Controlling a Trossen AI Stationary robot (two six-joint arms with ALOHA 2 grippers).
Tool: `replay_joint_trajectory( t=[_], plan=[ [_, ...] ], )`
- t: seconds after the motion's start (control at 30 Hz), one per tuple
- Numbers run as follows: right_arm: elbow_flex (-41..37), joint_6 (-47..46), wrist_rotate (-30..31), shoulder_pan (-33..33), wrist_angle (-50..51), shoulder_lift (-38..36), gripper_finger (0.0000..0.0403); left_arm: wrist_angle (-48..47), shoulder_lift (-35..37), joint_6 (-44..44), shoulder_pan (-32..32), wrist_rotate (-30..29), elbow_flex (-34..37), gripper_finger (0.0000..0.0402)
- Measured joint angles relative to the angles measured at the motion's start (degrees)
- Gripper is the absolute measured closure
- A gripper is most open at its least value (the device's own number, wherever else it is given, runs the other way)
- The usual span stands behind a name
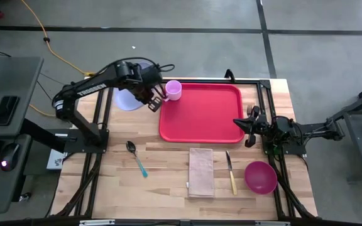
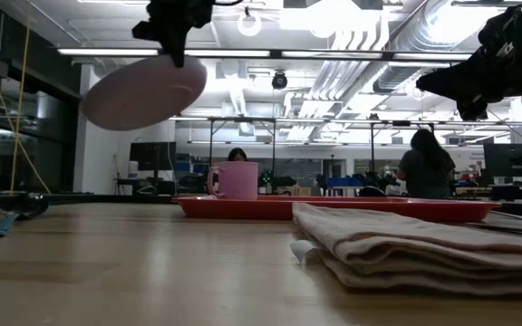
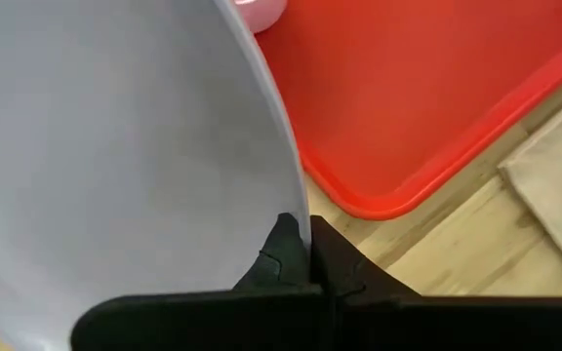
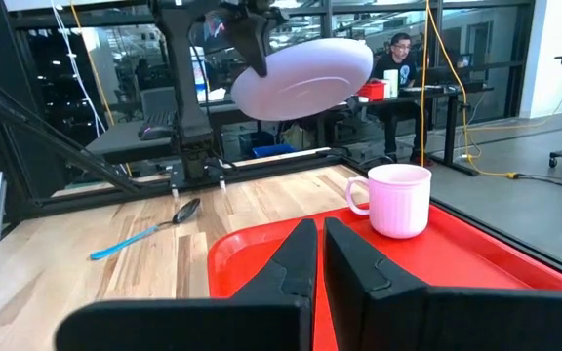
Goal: Set up tray
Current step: Put the blue plate below the pink mug on the red serving tray
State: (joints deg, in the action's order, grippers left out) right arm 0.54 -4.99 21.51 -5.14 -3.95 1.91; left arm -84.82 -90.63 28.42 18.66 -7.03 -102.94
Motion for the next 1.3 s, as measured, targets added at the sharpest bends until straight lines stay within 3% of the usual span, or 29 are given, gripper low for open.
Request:
replay_joint_trajectory(
  t=[0.47,0.9,1.3],
  plan=[
    [0.0,0.11,-0.03,-0.01,0.0,0.0,0.0402,-2.58,-8.81,-1.16,-5.48,-0.12,-14.45,0.039],
    [0.0,0.98,-0.01,0.0,0.0,0.0,0.0402,-2.38,-13.88,-1.05,-9.42,0.23,-19.85,0.039],
    [0.0,1.62,-0.01,0.0,0.0,0.0,0.0402,-2.28,-19.98,-2.73,-10.82,1.54,-29.76,0.039]
  ],
)
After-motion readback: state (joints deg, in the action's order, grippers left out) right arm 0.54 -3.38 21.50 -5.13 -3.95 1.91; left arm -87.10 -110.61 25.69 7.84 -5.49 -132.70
